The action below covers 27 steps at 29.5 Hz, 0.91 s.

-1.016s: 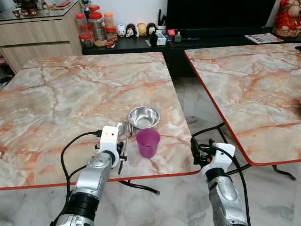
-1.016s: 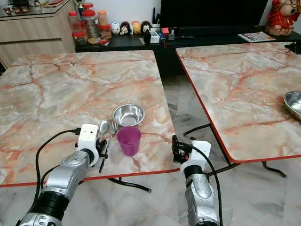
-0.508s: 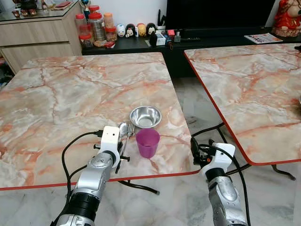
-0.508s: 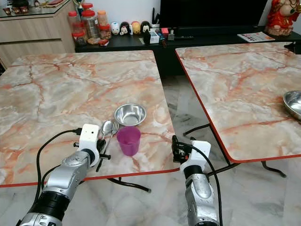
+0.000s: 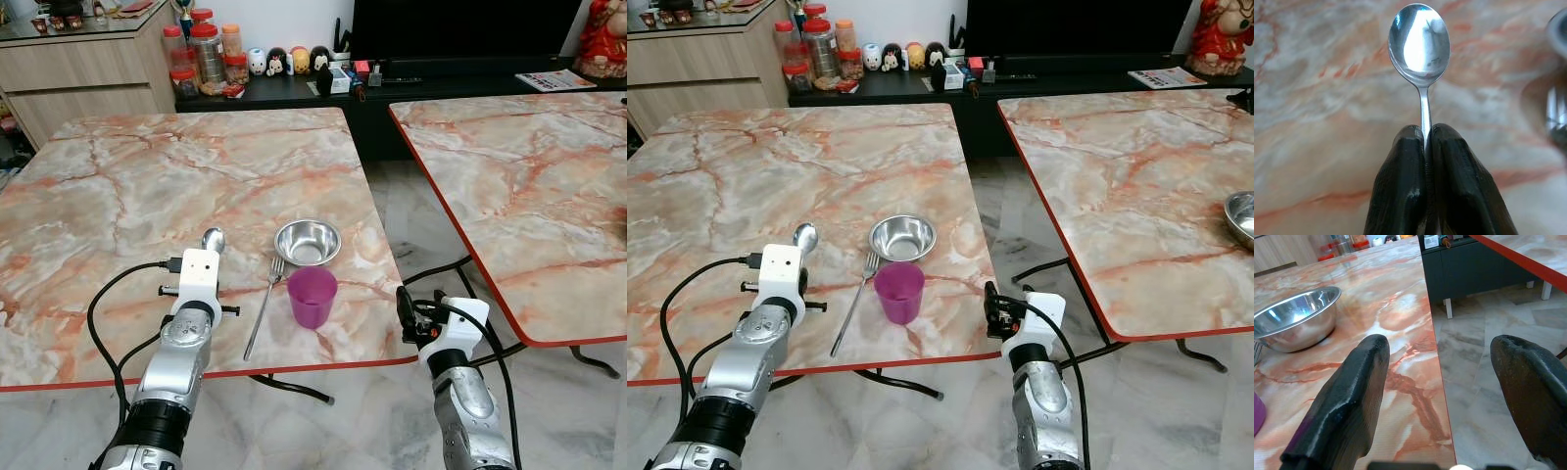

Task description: Setting the table

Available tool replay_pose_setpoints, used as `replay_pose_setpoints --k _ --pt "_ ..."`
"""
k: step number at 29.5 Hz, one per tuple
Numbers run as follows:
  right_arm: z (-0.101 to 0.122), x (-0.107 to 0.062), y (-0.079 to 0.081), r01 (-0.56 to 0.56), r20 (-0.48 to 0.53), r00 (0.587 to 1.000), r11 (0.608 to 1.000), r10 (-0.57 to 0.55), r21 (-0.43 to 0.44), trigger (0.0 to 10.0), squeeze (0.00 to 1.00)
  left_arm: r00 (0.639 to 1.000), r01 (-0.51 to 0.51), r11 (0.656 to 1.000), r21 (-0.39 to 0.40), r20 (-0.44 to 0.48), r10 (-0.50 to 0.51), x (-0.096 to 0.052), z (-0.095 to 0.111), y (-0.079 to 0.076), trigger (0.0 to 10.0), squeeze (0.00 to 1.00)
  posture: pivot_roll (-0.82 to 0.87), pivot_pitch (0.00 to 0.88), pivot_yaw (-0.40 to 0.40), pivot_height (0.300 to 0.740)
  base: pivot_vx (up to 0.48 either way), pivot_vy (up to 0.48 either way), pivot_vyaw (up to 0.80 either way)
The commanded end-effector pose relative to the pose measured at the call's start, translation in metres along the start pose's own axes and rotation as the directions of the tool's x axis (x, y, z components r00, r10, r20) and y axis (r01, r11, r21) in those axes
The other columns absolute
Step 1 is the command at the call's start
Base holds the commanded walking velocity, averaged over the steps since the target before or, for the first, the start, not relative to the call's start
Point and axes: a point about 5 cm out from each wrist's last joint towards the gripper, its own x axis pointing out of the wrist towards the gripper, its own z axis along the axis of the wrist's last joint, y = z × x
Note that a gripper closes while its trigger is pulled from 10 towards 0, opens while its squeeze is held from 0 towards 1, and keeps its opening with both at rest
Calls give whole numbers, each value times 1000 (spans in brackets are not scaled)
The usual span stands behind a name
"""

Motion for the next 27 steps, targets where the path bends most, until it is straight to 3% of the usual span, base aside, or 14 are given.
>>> replay_pose_setpoints --k 1,9,16,18,22,27 --pt "5 3 3 -11 14 1000 1000 11 -2 10000 0 993 -4 998 -61 114 11 -1 16 -2 10000 0 -36 0 4 740 0 0 0" --pt "13 6 4 -14 50 999 1000 14 0 10000 0 979 -49 991 -124 191 72 -4 18 2 10000 0 -41 0 8 740 0 0 0" --pt "45 15 7 -4 186 982 998 15 -60 10000 0 915 -135 974 -183 354 193 -14 29 23 10000 0 -40 0 9 740 0 0 0" --pt "49 16 8 -1 208 978 998 13 -57 10000 0 912 -126 975 -181 366 186 -15 29 22 10000 0 -40 0 9 740 0 0 0" --pt "59 17 12 8 261 965 989 32 -151 10000 0 905 -122 972 -200 380 191 -20 24 19 10000 0 -43 0 8 740 0 0 0" --pt "66 17 15 8 286 957 986 40 -167 10000 0 895 -123 972 -199 400 195 -24 20 16 10000 0 -46 0 4 740 0 0 0"
